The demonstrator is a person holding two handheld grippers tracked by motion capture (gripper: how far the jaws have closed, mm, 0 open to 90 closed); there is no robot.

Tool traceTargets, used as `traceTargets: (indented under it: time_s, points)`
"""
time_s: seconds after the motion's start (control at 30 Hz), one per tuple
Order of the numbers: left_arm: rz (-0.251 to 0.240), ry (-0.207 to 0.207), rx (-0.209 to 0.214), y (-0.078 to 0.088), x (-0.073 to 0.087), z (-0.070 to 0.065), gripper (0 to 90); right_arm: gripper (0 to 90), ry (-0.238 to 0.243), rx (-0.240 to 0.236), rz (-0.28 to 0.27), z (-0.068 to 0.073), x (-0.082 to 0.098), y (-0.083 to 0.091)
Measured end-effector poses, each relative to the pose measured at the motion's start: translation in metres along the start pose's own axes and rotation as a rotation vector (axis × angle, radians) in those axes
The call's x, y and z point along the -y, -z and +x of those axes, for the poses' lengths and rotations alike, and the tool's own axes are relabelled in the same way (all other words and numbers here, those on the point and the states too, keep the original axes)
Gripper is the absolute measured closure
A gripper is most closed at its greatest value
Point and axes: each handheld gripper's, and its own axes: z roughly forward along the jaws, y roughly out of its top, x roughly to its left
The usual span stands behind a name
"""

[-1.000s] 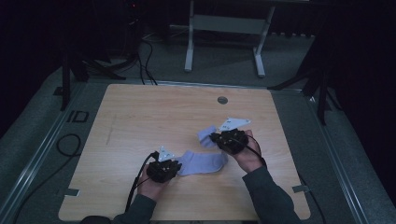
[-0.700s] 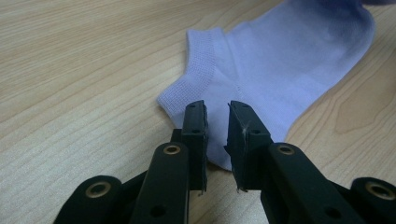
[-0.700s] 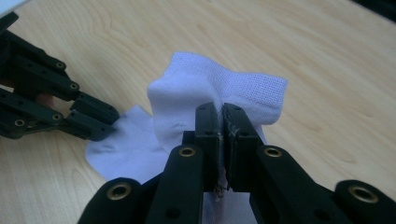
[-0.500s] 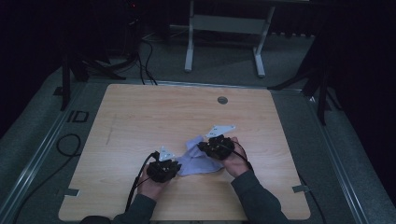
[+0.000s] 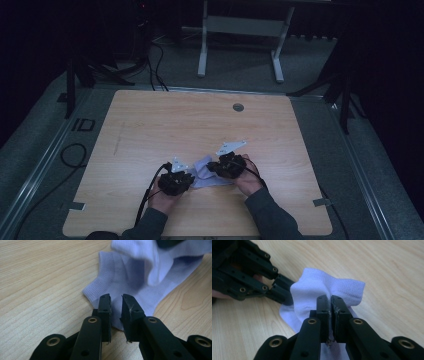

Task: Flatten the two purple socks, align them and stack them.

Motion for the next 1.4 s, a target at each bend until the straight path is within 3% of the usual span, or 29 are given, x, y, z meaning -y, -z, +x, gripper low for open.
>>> traceTargets:
  time_s: [0.27,0.47,0.97,1.03,1.17,1.23,1.3,1.4]
  points:
    - [-0.052,0.024,0.026,0.016,-0.002,0.003,77.2,85.2,-0.006,-0.014,0.018,0.002,0.006,-0.006]
    - [-0.063,0.043,0.041,0.025,-0.002,0.007,77.2,85.1,-0.009,-0.020,0.026,0.002,0.009,-0.010]
    - [-0.017,0.003,0.114,0.007,-0.007,-0.008,71.4,85.1,-0.004,-0.020,0.028,0.002,0.011,-0.014]
    - [-0.010,-0.006,0.115,0.002,-0.009,-0.009,73.4,85.1,0.004,-0.023,0.028,0.002,0.011,-0.015]
    - [-0.012,-0.019,0.103,-0.001,-0.010,-0.011,87.5,84.5,0.011,-0.023,0.032,0.004,0.011,-0.017]
    - [-0.013,-0.021,0.098,-0.001,-0.010,-0.011,88.3,79.3,0.012,-0.027,0.040,0.004,0.011,-0.018]
    - [-0.017,-0.022,0.093,0.000,-0.010,-0.011,88.5,68.5,0.007,-0.025,0.030,0.004,0.011,-0.016]
    - [-0.016,-0.025,0.087,-0.001,-0.010,-0.012,88.5,60.1,-0.003,-0.028,-0.012,0.005,0.008,-0.005]
